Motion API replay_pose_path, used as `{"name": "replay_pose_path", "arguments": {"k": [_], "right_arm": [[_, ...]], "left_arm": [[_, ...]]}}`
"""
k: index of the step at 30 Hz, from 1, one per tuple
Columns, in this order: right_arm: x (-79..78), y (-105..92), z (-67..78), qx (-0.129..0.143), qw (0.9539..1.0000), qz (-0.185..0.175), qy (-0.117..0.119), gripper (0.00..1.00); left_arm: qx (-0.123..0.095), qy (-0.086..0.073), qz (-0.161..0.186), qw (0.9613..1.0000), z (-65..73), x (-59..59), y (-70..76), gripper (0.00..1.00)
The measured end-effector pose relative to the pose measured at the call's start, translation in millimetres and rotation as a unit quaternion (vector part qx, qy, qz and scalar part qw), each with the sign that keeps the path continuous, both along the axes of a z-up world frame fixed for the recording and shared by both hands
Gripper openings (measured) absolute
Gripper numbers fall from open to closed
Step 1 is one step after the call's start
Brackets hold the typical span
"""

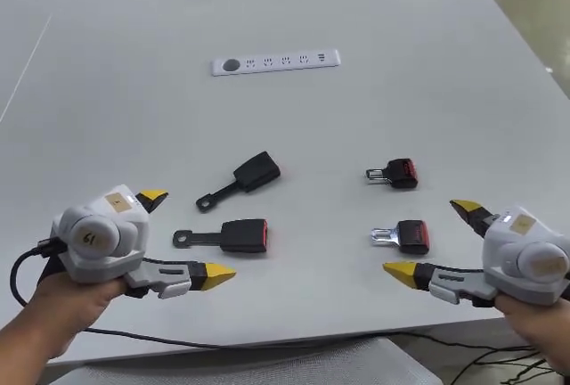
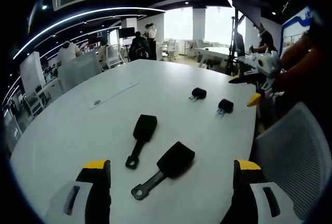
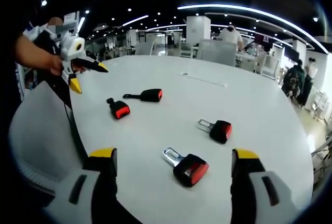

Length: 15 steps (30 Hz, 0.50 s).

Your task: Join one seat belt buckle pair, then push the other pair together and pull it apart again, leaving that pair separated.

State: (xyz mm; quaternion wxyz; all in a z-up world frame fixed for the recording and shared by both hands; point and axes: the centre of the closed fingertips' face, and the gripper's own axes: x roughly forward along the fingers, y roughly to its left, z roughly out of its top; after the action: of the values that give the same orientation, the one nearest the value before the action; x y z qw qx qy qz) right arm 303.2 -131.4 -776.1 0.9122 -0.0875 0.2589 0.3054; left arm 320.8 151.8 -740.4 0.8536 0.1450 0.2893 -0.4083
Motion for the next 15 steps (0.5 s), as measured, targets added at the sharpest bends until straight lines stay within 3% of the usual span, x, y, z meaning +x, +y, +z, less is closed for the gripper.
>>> {"name": "replay_pose_path", "arguments": {"k": [15], "right_arm": [[1.7, 2.0, -6.8, -0.002, 0.9998, 0.012, 0.014, 0.92]], "left_arm": [[0.008, 0.003, -0.017, 0.9998, -6.8, 5.8, -1.3, 1.00]]}}
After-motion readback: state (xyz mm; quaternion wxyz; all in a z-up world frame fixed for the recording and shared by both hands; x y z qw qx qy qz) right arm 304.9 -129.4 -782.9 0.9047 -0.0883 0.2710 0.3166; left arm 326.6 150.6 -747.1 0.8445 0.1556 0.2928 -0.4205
